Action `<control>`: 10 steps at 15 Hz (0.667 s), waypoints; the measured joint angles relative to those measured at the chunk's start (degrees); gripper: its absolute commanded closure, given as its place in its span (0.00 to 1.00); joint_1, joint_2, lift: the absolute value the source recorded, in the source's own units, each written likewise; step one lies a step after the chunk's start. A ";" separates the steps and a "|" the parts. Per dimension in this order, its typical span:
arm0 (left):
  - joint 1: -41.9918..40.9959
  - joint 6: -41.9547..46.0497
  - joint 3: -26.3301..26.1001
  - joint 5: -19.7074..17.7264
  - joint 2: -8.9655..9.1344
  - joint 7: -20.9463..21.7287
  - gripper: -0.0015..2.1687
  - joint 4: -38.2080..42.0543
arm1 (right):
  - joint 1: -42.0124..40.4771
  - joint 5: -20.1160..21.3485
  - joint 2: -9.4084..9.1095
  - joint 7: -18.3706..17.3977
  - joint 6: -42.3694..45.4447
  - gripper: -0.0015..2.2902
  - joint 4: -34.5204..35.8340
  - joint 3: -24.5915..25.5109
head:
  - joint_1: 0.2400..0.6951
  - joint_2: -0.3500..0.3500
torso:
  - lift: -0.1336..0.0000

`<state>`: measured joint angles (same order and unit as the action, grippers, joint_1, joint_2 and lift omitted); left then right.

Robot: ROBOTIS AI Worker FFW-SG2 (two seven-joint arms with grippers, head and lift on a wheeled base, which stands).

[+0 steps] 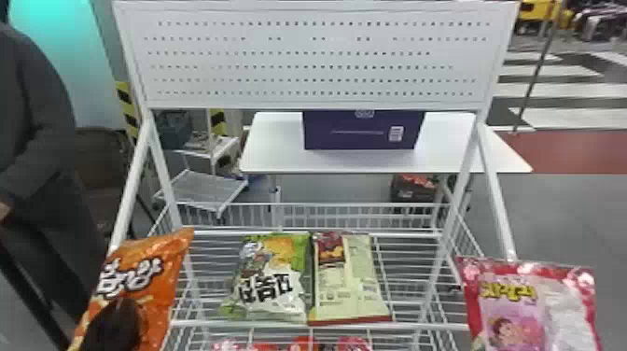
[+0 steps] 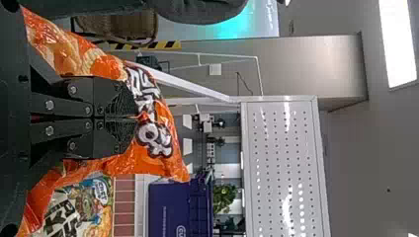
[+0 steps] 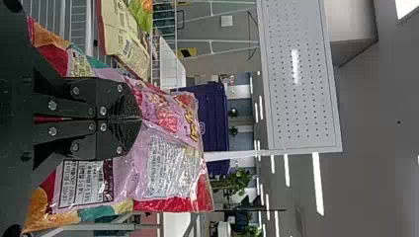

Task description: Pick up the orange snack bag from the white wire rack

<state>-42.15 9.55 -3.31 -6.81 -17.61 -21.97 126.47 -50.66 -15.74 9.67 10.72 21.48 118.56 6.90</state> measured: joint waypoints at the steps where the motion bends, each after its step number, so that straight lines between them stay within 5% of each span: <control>1: -1.26 1.38 0.49 -0.16 -0.32 0.08 0.99 0.09 | -0.03 0.00 -0.01 0.00 0.00 0.98 -0.01 0.08 | 0.57 0.50 | 1.00; 10: -5.22 6.17 0.79 -1.02 -1.63 2.26 0.99 0.81 | -0.14 0.00 -0.44 0.00 0.00 0.98 0.35 0.10 | 0.57 0.50 | 1.00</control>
<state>-47.37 15.72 -2.51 -7.83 -19.24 -19.71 127.28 -50.80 -15.73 9.23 10.72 21.48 118.91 7.00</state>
